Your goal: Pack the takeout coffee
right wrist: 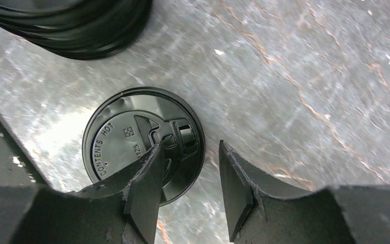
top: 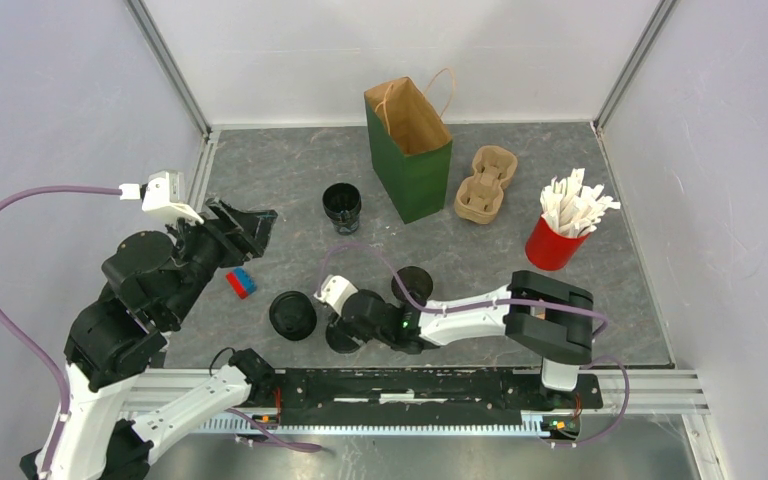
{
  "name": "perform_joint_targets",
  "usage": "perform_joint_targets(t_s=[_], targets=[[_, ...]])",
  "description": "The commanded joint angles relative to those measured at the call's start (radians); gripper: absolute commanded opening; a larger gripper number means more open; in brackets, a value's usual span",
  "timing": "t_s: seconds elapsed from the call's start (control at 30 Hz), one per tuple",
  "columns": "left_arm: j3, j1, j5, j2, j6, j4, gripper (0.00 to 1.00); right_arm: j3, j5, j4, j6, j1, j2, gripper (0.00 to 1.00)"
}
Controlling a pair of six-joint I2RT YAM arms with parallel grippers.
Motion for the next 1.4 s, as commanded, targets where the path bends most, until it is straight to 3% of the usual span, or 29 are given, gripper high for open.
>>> perform_joint_targets(t_s=[0.0, 0.13, 0.33, 0.47, 0.93, 1.37], targets=[[0.001, 0.004, -0.014, 0.008, 0.049, 0.027, 0.71, -0.041, 0.044, -0.054, 0.001, -0.036, -0.083, 0.5], [0.0, 0.004, -0.014, 0.007, 0.05, 0.027, 0.71, -0.055, -0.025, -0.038, -0.023, -0.038, -0.135, 0.62], [-0.002, 0.004, -0.014, 0.007, 0.058, 0.027, 0.71, -0.029, -0.137, -0.045, -0.046, -0.037, -0.135, 0.89], [-0.003, 0.004, -0.015, 0.002, 0.057, 0.027, 0.71, -0.005, -0.145, -0.056, -0.055, -0.036, -0.105, 0.97], [-0.014, 0.004, -0.019, -0.001, 0.058, 0.027, 0.72, 0.039, -0.106, -0.068, -0.076, -0.029, -0.037, 0.98], [-0.022, 0.003, -0.02, -0.008, 0.053, 0.026, 0.72, 0.046, -0.163, -0.065, -0.073, -0.026, -0.004, 0.98]])
